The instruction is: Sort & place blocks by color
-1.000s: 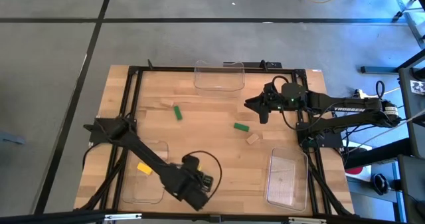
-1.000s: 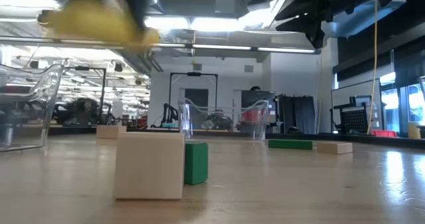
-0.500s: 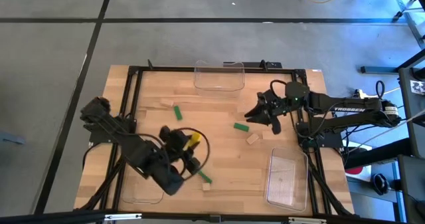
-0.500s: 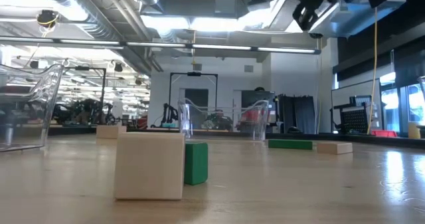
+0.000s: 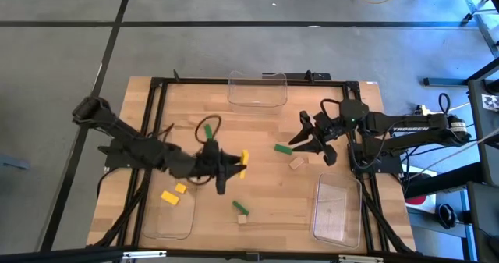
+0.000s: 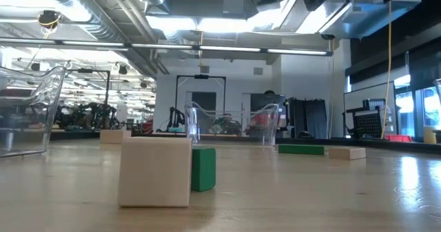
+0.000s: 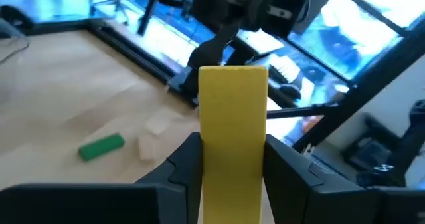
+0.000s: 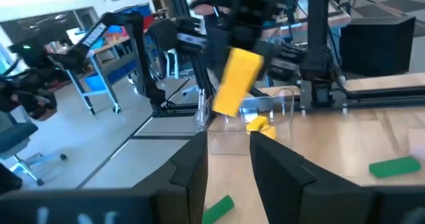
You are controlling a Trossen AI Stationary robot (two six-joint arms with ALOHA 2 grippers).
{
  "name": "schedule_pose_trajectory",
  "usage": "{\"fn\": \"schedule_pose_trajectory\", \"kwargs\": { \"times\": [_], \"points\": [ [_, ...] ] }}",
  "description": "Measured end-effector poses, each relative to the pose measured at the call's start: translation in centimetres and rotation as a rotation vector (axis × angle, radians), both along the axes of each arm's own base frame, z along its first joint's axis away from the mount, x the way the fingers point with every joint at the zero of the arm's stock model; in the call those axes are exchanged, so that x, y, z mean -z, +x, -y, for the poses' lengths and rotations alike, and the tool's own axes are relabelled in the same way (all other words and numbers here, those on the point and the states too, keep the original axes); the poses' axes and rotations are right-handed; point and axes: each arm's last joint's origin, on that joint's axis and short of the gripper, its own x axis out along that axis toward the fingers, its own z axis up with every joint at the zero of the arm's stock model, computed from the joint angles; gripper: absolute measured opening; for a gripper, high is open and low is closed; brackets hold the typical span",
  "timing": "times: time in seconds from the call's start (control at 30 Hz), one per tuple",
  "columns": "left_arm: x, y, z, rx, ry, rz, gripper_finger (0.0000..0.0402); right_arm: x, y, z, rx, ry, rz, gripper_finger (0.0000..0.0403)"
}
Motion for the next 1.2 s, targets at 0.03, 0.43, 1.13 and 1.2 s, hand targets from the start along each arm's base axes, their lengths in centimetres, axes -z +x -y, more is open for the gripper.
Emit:
{"fn": "schedule_pose_trajectory", "kwargs": {
  "times": [0.03, 0.43, 1.13, 1.2],
  "points": [
    [0.2, 0.0, -0.7, 0.009, -0.001, 0.015, 0.0114, 0.0, 0.0, -0.1, -0.003, 0.000, 0.000, 0.0116],
    [-2.7, -4.6, -3.7, 0.086, 0.225, 0.030, 0.0114, -0.1, 0.2, -0.7, 0.143, 0.019, 0.004, 0.0116],
    [-2.4, -13.1, -4.2, 0.369, 0.216, 0.056, 0.0114, -0.9, 0.4, -1.0, 0.395, 0.066, 0.076, 0.0116],
    [-3.0, -13.3, -3.7, 0.408, 0.196, -0.051, 0.0114, -0.8, 0.4, -1.0, 0.391, 0.066, 0.073, 0.0116]
  ]
}}
